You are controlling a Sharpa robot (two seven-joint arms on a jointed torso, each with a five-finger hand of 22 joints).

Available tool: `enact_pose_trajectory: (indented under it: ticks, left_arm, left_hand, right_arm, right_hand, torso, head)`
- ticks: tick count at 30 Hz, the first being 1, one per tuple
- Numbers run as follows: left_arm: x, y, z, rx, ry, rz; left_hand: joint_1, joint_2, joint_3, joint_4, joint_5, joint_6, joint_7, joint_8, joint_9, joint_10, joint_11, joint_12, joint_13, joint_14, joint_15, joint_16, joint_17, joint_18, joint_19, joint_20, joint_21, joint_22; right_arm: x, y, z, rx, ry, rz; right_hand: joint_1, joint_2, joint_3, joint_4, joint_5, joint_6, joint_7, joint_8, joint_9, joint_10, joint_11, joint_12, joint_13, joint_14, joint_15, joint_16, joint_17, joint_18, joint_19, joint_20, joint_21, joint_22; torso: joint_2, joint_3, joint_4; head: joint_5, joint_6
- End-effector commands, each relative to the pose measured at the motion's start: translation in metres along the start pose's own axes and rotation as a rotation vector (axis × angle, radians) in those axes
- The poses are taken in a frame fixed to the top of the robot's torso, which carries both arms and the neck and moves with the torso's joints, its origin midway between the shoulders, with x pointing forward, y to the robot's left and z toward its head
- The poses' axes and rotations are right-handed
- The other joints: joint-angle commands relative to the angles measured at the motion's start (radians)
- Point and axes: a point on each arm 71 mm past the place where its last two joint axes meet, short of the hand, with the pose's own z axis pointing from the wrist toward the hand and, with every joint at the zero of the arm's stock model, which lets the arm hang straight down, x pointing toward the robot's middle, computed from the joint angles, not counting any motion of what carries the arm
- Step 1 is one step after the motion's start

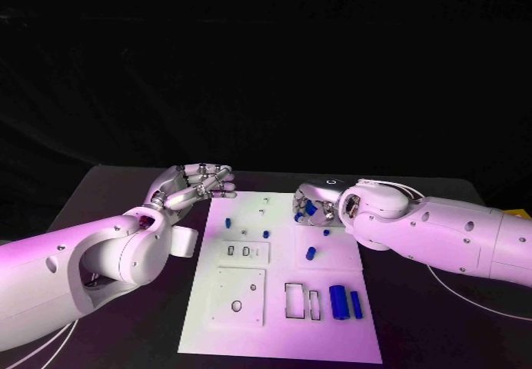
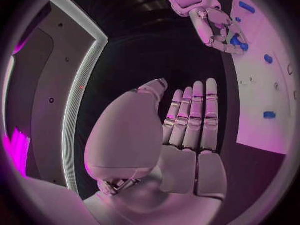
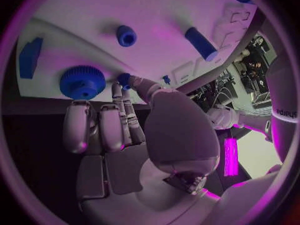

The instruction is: Assemble the parts on the task board

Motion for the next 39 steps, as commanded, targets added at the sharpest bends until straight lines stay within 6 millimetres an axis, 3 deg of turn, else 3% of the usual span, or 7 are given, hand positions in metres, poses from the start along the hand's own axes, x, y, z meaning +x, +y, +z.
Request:
enact_pose_trajectory:
  ticks: [1,11,13,15,20,39]
  left_arm:
    - [0.003,-0.001,0.000,0.001,0.023,-0.015]
    - [0.003,-0.001,0.001,-0.002,0.026,-0.018]
    - [0.003,-0.001,0.001,-0.003,0.026,-0.018]
    - [0.003,-0.001,0.001,-0.003,0.027,-0.018]
    - [0.003,-0.001,0.001,-0.004,0.027,-0.020]
    - [-0.001,0.000,0.002,-0.005,0.018,-0.019]
  left_hand:
    - [-0.004,-0.005,0.003,0.005,-0.005,-0.005,0.007,-0.005,-0.001,-0.001,0.005,-0.007,-0.001,-0.006,0.003,-0.007,0.001,0.011,0.004,0.001,0.005,0.001]
    - [-0.005,-0.004,0.005,0.005,-0.006,-0.005,0.008,-0.006,-0.001,-0.001,0.005,-0.009,0.000,-0.007,0.004,-0.008,0.002,0.010,0.004,0.001,0.006,0.001]
    - [-0.005,-0.004,0.005,0.005,-0.006,-0.005,0.008,-0.006,-0.001,-0.001,0.005,-0.009,0.000,-0.007,0.004,-0.008,0.002,0.010,0.004,0.001,0.006,0.001]
    - [-0.005,-0.004,0.005,0.005,-0.006,-0.005,0.008,-0.006,-0.001,-0.001,0.005,-0.009,0.000,-0.007,0.004,-0.008,0.002,0.010,0.004,0.001,0.006,0.001]
    - [-0.005,-0.004,0.005,0.004,-0.006,-0.005,0.008,-0.006,-0.001,-0.001,0.005,-0.010,0.000,-0.008,0.004,-0.008,0.002,0.010,0.004,0.001,0.006,0.001]
    - [-0.004,-0.003,0.007,0.003,-0.005,-0.005,0.008,-0.007,-0.001,-0.001,0.005,-0.010,0.000,-0.008,0.004,-0.008,0.003,0.010,0.004,0.001,0.007,0.001]
  right_arm:
    - [0.002,0.001,0.000,0.004,0.021,-0.018]
    - [0.003,0.000,0.001,0.008,0.019,-0.023]
    - [0.002,0.001,0.001,0.008,0.009,-0.023]
    - [0.001,0.001,0.001,0.011,-0.012,-0.026]
    - [-0.002,0.001,0.001,0.020,-0.069,-0.030]
    - [-0.018,0.019,-0.002,-0.006,-0.228,0.001]
  right_hand:
    - [0.008,0.006,0.011,-0.001,-0.005,0.008,0.000,0.007,0.003,0.009,-0.001,0.006,0.000,0.039,0.000,0.009,0.004,-0.014,0.011,-0.001,0.009,0.009]
    - [0.018,0.011,0.025,-0.007,-0.006,0.018,-0.004,0.013,0.010,0.025,-0.005,0.012,0.000,0.040,-0.004,0.016,0.008,-0.017,0.020,-0.004,0.022,0.030]
    - [0.024,0.017,0.033,-0.011,-0.011,0.023,-0.006,0.017,0.015,0.032,-0.008,0.014,0.000,0.040,-0.006,0.020,0.010,-0.018,0.022,-0.006,0.027,0.037]
    - [0.040,0.035,0.054,-0.022,-0.047,0.033,-0.008,0.024,0.025,0.046,-0.013,0.019,0.001,0.040,-0.010,0.025,0.012,-0.020,0.027,-0.009,0.036,0.051]
    - [0.053,0.046,0.076,-0.037,-0.054,0.036,-0.007,0.028,0.034,0.051,-0.013,0.020,-0.001,0.039,-0.011,0.027,0.010,-0.020,0.025,-0.011,0.037,0.054]
    - [0.042,0.039,0.081,-0.039,-0.047,0.040,-0.006,0.031,0.042,0.055,-0.012,0.019,-0.002,0.038,-0.010,0.029,0.008,-0.022,0.029,-0.011,0.044,0.064]
  torso:
    - [0.001,-0.0005,-0.0013]
    - [0.001,0.0001,-0.0012]
    - [0.000,0.0000,-0.0011]
    - [0.000,0.0000,-0.0008]
    - [0.001,0.0005,-0.0007]
    - [0.002,0.0003,-0.0003]
  head:
    - [0.000,-0.002]
    - [-0.001,-0.004]
    - [-0.001,-0.004]
    - [-0.001,-0.003]
    - [0.000,-0.002]
    - [0.002,0.016]
